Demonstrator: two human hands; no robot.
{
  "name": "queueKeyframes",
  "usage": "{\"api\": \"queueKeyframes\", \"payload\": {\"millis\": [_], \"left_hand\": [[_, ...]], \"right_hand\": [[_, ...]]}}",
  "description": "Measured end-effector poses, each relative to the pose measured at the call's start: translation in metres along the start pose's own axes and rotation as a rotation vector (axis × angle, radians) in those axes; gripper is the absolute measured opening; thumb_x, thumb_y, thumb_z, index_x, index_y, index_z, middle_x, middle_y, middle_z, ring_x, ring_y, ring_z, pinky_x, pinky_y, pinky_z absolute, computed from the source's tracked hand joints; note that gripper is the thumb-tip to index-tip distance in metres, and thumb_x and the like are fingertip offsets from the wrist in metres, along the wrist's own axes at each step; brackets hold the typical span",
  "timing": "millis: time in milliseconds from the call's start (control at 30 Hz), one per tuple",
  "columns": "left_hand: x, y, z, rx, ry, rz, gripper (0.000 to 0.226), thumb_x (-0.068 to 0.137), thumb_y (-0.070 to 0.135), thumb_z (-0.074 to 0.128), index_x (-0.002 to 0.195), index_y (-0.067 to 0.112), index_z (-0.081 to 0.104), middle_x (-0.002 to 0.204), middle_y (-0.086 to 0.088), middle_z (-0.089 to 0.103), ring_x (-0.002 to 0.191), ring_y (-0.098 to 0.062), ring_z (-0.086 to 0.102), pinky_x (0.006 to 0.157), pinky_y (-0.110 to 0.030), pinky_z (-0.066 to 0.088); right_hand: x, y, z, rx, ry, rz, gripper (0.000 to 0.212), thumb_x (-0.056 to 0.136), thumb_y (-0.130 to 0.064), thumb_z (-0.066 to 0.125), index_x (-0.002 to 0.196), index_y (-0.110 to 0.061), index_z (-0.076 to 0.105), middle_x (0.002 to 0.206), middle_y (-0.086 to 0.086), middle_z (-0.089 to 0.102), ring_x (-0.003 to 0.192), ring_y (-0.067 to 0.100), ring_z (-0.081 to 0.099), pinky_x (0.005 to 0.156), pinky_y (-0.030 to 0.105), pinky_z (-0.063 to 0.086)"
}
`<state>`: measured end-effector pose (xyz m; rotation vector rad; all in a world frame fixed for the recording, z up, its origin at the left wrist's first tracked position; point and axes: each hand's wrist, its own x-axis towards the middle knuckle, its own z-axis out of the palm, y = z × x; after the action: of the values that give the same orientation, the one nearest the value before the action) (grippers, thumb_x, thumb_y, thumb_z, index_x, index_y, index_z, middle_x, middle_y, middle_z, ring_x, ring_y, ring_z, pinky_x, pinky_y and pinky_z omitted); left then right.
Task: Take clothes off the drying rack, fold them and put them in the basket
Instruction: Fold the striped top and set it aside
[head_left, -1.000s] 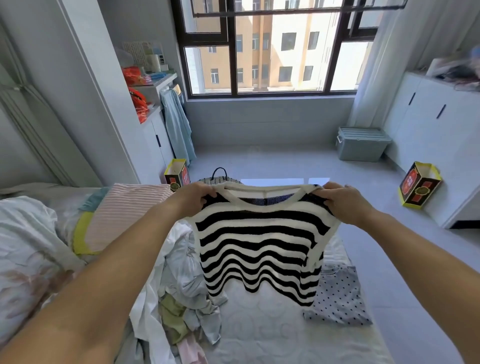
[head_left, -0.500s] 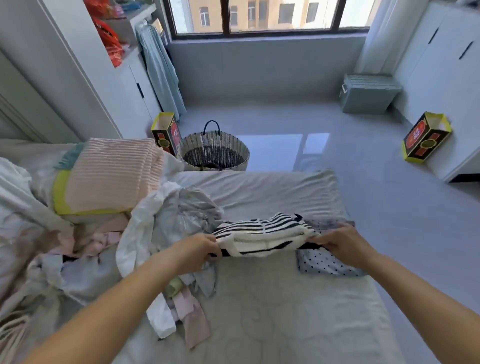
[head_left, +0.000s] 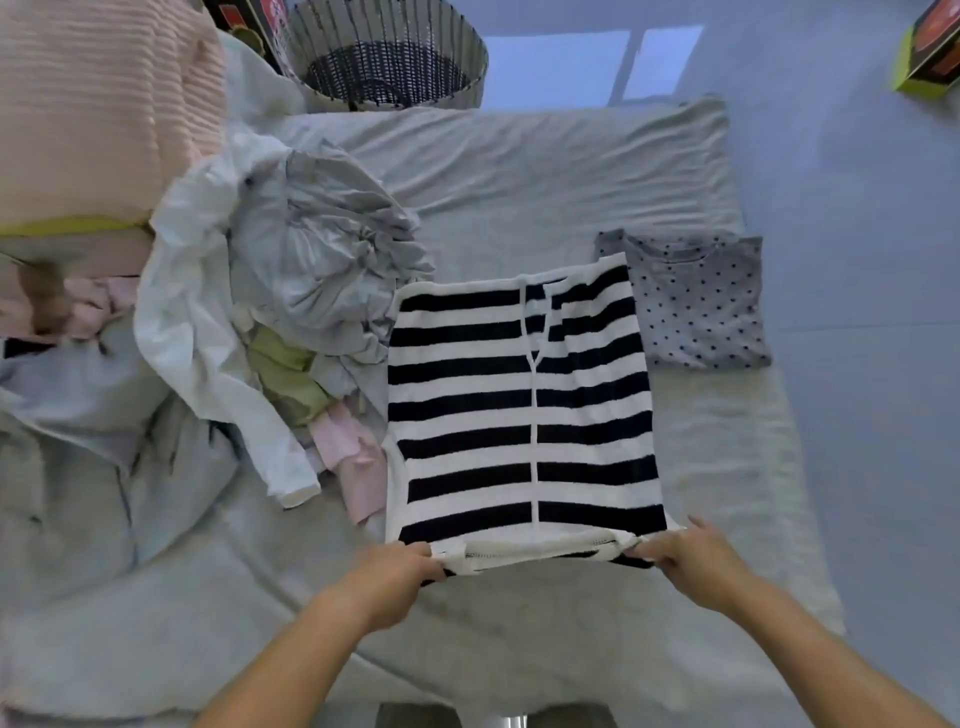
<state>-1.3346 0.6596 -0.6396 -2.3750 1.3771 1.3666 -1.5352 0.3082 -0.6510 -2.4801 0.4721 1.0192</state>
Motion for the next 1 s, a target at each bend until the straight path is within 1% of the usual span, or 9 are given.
{"api": "queueKeyframes", "payload": {"millis": [67,200,300,367,433,533,600,733,1000], "left_hand": [[-0.001,0.005,0.011,0.001,-0.057,0.002,0.044,0.094,0.005,0.040,0.123,0.034,0.055,0.113,0.004,0.051,0.094,-0.024,0.052,0.078,-0.039,0.046],[-0.005,0.024,0.034,0.028,-0.142,0.052,0.044,0.097,0.007,0.038,0.130,0.031,0.052,0.117,-0.001,0.050,0.096,-0.028,0.051,0.074,-0.037,0.040],[-0.006,0.042,0.047,0.062,-0.216,0.073,0.043,0.096,0.006,0.041,0.133,0.027,0.050,0.122,-0.004,0.047,0.103,-0.030,0.049,0.071,-0.034,0.030],[-0.004,0.047,0.051,0.074,-0.255,0.060,0.046,0.093,0.004,0.045,0.133,0.027,0.051,0.124,-0.005,0.045,0.108,-0.031,0.049,0.072,-0.035,0.031],[0.001,0.045,0.052,0.033,-0.280,0.031,0.045,0.092,0.006,0.047,0.131,0.028,0.053,0.126,-0.004,0.045,0.112,-0.030,0.049,0.079,-0.037,0.038],[0.012,0.036,0.042,-0.039,-0.238,-0.010,0.039,0.094,0.015,0.046,0.129,0.031,0.056,0.127,0.001,0.047,0.113,-0.024,0.051,0.086,-0.036,0.045],[0.022,0.029,0.026,-0.071,-0.164,-0.041,0.038,0.096,0.020,0.045,0.130,0.032,0.053,0.129,0.005,0.047,0.114,-0.020,0.051,0.085,-0.034,0.045],[0.046,0.017,-0.017,-0.153,0.018,-0.101,0.041,0.097,0.025,0.045,0.137,0.031,0.046,0.136,0.007,0.043,0.119,-0.016,0.049,0.092,-0.033,0.046],[0.121,0.045,-0.094,-0.175,0.197,-0.097,0.047,0.097,0.026,0.048,0.143,0.026,0.038,0.142,0.003,0.040,0.123,-0.018,0.047,0.097,-0.036,0.046]], "right_hand": [[0.001,0.009,0.016,0.014,-0.048,0.014,0.046,0.093,-0.027,0.043,0.117,-0.064,0.053,0.136,-0.015,0.055,0.133,0.014,0.042,0.118,0.032,0.011],[-0.011,0.010,0.027,-0.138,-0.125,-0.065,0.049,0.096,-0.016,0.045,0.123,-0.056,0.054,0.129,-0.025,0.058,0.130,0.010,0.045,0.119,0.033,0.004],[-0.021,0.007,0.031,-0.269,-0.254,-0.077,0.038,0.095,-0.023,0.049,0.122,-0.048,0.057,0.122,-0.020,0.062,0.128,0.013,0.044,0.113,0.039,0.010],[-0.025,0.005,0.035,-0.287,-0.352,-0.056,0.039,0.094,-0.022,0.047,0.122,-0.046,0.059,0.126,-0.017,0.059,0.130,0.017,0.042,0.114,0.041,0.009],[-0.027,-0.001,0.032,-0.220,-0.373,-0.027,0.040,0.092,-0.020,0.046,0.113,-0.049,0.063,0.133,-0.018,0.051,0.129,0.010,0.043,0.118,0.039,0.005],[-0.024,-0.005,0.021,-0.029,-0.266,0.037,0.024,0.089,-0.032,0.051,0.084,-0.055,0.056,0.137,-0.017,0.046,0.126,-0.002,0.043,0.118,0.039,0.004],[-0.019,-0.002,0.013,0.087,-0.170,0.115,0.017,0.091,-0.037,0.054,0.093,-0.054,0.058,0.135,-0.016,0.047,0.124,-0.002,0.044,0.118,0.039,0.003],[0.001,0.007,-0.001,0.159,-0.050,0.182,0.028,0.092,-0.037,0.054,0.119,-0.042,0.059,0.133,-0.016,0.050,0.110,0.001,0.053,0.118,0.040,0.004],[0.019,0.030,0.001,0.438,0.223,0.389,0.035,0.093,-0.028,0.055,0.127,-0.033,0.057,0.118,-0.006,0.064,0.107,0.011,0.060,0.110,0.048,0.030]]}}
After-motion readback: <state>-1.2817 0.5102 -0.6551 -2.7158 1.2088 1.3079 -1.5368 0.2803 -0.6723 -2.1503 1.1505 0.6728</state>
